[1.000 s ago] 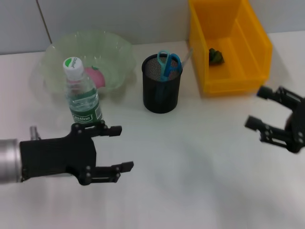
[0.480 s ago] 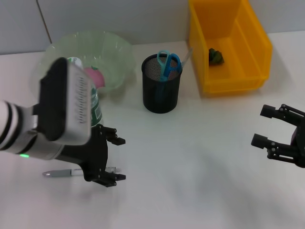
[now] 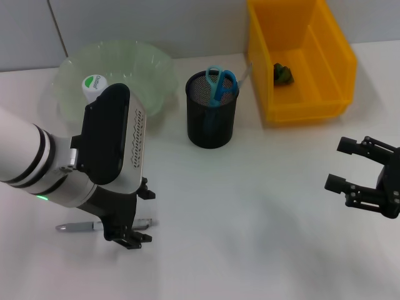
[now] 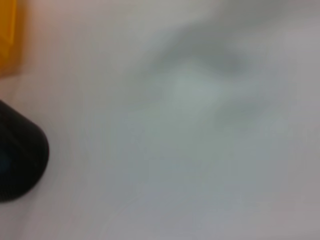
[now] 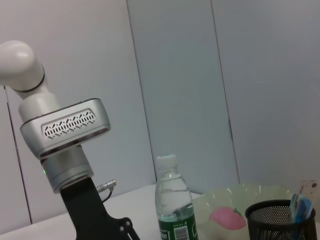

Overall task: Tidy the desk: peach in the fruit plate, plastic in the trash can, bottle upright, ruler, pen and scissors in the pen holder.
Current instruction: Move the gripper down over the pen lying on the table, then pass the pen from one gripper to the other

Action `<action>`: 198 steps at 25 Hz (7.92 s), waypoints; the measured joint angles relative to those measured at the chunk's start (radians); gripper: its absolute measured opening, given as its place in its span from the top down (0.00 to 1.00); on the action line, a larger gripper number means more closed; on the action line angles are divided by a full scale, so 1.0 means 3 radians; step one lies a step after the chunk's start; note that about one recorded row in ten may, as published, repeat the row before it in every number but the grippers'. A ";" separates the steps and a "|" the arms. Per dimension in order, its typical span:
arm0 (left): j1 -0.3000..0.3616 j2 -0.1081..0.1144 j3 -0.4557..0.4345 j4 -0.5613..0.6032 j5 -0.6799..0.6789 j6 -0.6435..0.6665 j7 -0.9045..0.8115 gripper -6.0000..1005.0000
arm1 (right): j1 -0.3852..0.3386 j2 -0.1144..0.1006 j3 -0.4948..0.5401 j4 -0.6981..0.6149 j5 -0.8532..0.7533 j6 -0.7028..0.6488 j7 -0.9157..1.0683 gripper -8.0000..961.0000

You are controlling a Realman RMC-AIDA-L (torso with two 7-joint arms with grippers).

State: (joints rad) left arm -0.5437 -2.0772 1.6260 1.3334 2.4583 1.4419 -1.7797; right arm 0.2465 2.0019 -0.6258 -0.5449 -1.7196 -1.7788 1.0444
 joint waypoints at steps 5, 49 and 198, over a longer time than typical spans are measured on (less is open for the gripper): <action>-0.0141 -0.0005 0.0068 -0.0154 0.0072 -0.0048 -0.0307 0.24 | 0.0012 0.0018 0.0000 0.0002 0.0000 0.0034 0.0001 0.14; -0.0322 -0.0009 0.0331 -0.0387 0.0273 -0.0135 -0.0886 0.57 | 0.0013 0.0040 -0.0005 0.0006 -0.0050 0.0142 -0.0028 0.14; 0.0488 0.0008 0.0112 -0.2813 -0.6005 -0.0032 0.3565 0.79 | 0.0476 0.0265 -0.0038 0.0204 -0.0132 0.0054 -0.0459 0.16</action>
State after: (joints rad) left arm -0.3973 -2.0747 1.6595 0.4895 0.6567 1.4323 -0.7103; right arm 0.3892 2.0813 -0.6371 -0.4837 -1.7592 -1.7627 0.9066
